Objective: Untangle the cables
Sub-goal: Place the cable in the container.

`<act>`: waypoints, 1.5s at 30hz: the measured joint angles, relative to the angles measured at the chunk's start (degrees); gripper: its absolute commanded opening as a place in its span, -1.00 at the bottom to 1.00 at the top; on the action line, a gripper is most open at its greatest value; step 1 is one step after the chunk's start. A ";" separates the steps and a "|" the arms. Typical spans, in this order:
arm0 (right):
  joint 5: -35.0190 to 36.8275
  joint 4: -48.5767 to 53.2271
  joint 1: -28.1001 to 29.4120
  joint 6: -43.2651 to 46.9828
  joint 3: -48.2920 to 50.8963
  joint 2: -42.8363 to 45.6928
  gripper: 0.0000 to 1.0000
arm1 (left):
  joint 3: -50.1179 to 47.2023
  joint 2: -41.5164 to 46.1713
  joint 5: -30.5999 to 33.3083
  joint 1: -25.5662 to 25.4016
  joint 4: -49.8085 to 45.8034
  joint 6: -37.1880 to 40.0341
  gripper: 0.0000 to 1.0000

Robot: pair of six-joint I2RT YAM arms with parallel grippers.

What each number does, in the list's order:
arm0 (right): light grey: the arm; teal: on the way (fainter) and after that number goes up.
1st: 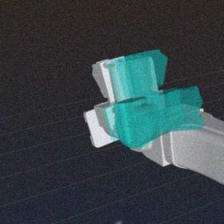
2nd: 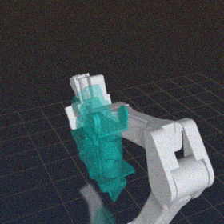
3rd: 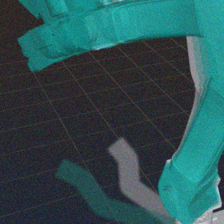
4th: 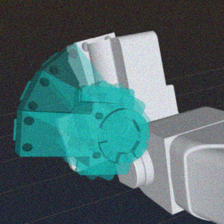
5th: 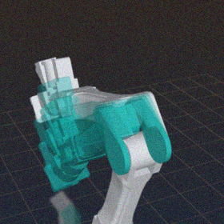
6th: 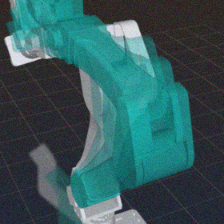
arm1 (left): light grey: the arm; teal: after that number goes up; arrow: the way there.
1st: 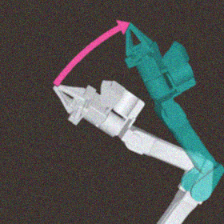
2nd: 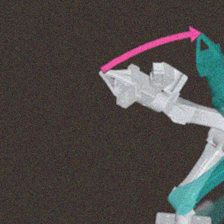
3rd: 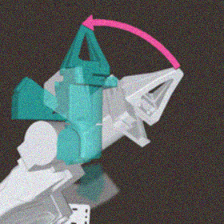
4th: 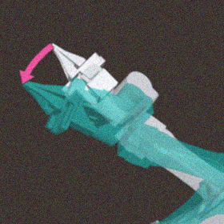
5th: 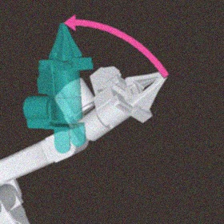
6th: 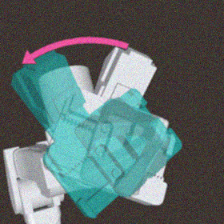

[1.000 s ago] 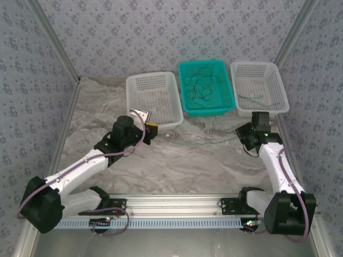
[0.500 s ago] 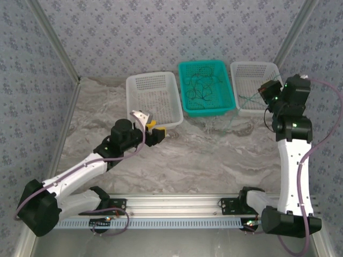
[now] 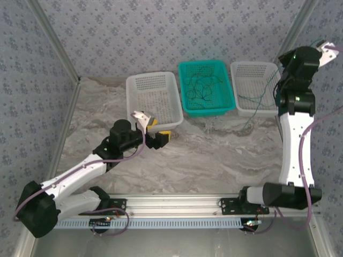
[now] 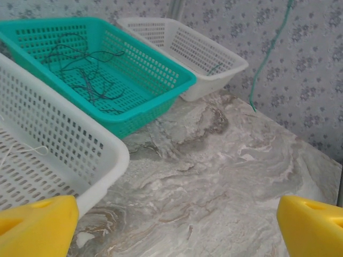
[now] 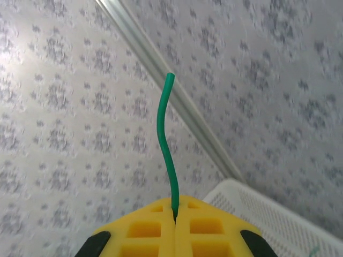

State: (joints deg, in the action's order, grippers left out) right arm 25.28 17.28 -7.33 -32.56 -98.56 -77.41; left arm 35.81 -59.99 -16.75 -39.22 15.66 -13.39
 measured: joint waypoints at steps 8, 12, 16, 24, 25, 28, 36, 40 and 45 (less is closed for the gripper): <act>5.64 -13.62 0.55 15.32 -5.33 -9.99 -1.00 | 0.02 -1.18 -0.44 -0.33 -0.02 0.92 0.90; 6.54 -22.32 1.36 24.96 -5.33 -14.40 -1.00 | 0.02 -1.22 -0.42 -0.33 -0.15 1.38 0.90; 7.21 -29.70 3.04 35.32 -5.25 -18.88 -1.00 | 0.02 -1.22 -0.42 -0.33 -0.24 1.42 0.90; 7.34 -31.65 4.81 36.72 2.08 -20.92 -1.00 | 0.02 -1.22 -0.39 -0.33 -0.24 1.40 0.90; 7.37 -31.12 4.79 35.47 3.15 -20.92 -1.00 | 0.02 -1.22 -0.37 -0.33 -0.26 1.40 0.90; 7.85 -26.01 4.48 29.92 5.57 -21.24 -1.00 | 0.02 -1.20 -0.37 -0.33 -0.48 1.40 0.90; 1.38 -10.69 1.64 16.52 5.16 -27.63 -1.00 | 0.02 -0.72 0.24 -0.33 -0.96 1.60 0.90; -6.05 -3.78 -1.73 11.87 1.97 -35.19 -0.80 | 0.02 0.72 0.76 -0.33 -1.09 1.62 0.90; -13.38 5.75 -4.46 9.07 -9.51 -46.75 0.05 | 0.02 1.92 1.33 -0.35 -1.55 1.68 0.90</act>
State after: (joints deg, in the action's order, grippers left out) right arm 11.90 23.03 -11.79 -23.49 -108.07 -124.16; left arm 35.83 -58.06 -15.42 -39.57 14.11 -11.70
